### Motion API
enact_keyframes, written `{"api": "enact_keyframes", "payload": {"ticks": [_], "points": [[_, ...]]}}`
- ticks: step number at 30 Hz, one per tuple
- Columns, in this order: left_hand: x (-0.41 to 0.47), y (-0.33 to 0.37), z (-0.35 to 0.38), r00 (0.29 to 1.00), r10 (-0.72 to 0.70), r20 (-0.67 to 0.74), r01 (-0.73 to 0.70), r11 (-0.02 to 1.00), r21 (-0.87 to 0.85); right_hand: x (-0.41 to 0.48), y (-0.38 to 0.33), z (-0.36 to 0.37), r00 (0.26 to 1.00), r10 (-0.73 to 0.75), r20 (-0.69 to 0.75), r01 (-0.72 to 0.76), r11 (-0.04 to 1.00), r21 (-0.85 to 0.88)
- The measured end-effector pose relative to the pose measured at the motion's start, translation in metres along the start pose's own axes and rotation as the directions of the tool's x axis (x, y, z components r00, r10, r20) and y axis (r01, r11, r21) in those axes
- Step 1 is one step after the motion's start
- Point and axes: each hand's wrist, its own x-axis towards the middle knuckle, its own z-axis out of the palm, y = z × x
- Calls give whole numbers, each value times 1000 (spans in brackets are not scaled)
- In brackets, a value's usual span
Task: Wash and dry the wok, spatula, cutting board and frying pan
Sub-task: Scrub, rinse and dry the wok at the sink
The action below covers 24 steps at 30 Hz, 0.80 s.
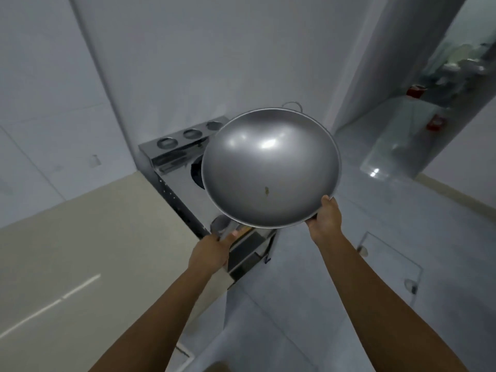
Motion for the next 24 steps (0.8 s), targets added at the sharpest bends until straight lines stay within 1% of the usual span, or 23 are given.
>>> {"api": "enact_keyframes", "payload": {"ticks": [2,4,7,11,14,16,20,24], "points": [[28,15,6,999,-31,-17,31,999,36,42,-8,20,998,13,56,-11,999,-48],[54,27,15,999,-32,-38,33,999,28,85,-12,43,992,23,120,-9,993,-115],[85,36,28,995,-56,-82,59,998,38,141,-5,68,985,61,159,-28,979,-201],[121,48,43,978,-124,-167,120,992,-33,201,2,104,970,120,213,-58,958,-280],[134,58,52,964,-169,-203,157,985,-76,233,13,124,957,184,226,-95,929,-357],[141,65,59,953,-210,-219,182,973,-141,255,19,134,945,214,247,-103,913,-396],[146,89,83,918,-294,-267,226,939,-259,291,22,159,909,285,304,-115,873,-475],[144,119,109,896,-340,-285,229,904,-360,320,21,179,868,353,349,-91,804,-587]]}}
